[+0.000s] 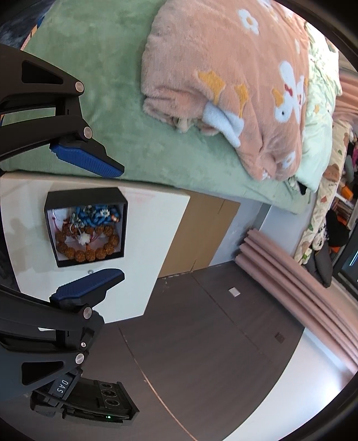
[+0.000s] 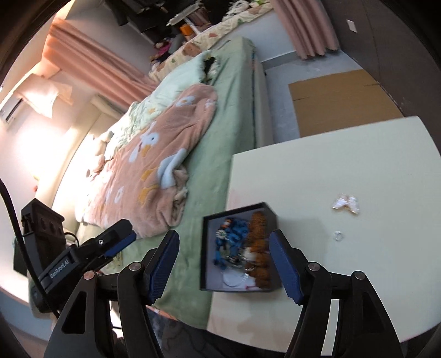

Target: Organize jewelry

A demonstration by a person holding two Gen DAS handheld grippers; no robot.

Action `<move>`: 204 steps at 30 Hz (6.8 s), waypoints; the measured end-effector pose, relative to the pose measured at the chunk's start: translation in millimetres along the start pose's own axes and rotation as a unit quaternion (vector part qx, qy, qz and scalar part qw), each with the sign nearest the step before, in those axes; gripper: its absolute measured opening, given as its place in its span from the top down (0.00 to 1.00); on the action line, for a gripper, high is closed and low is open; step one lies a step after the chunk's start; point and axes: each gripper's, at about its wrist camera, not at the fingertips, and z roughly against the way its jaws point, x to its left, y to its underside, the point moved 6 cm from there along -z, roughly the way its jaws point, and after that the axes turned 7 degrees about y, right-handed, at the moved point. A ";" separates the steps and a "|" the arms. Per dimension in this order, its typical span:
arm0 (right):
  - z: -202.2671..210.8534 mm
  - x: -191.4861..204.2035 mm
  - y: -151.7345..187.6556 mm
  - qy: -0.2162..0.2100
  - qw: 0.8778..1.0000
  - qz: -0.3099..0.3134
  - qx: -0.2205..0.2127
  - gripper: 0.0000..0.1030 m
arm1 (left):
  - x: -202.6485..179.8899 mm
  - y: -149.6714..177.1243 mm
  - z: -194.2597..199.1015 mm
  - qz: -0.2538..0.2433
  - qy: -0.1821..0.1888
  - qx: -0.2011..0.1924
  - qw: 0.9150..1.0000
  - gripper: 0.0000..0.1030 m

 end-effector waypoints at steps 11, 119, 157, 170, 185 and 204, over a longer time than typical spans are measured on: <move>45.9 -94.4 7.1 0.040 0.996 -0.077 -0.032 0.34 | -60.7 20.1 -43.6 -0.060 0.017 0.041 0.997 0.32; -93.8 -132.0 -25.2 0.190 0.975 -0.065 0.090 0.34 | -28.3 5.2 -84.5 -0.097 -0.130 0.095 0.982 0.87; -7.3 -44.1 19.3 0.086 0.996 -0.021 0.024 0.61 | -8.2 37.3 -45.9 -0.044 -0.058 0.105 0.992 0.44; -25.5 14.5 24.2 0.001 0.999 -0.001 0.045 0.60 | 18.6 28.5 -3.7 -0.010 -0.056 0.066 0.996 0.43; 10.0 -13.1 36.3 -0.009 0.999 -0.043 0.023 0.23 | -15.3 32.7 14.9 -0.033 -0.026 0.037 0.998 0.14; 112.6 -50.4 65.3 0.075 0.994 -0.039 -0.066 0.00 | -102.4 75.4 52.2 -0.159 -0.047 -0.006 0.986 0.01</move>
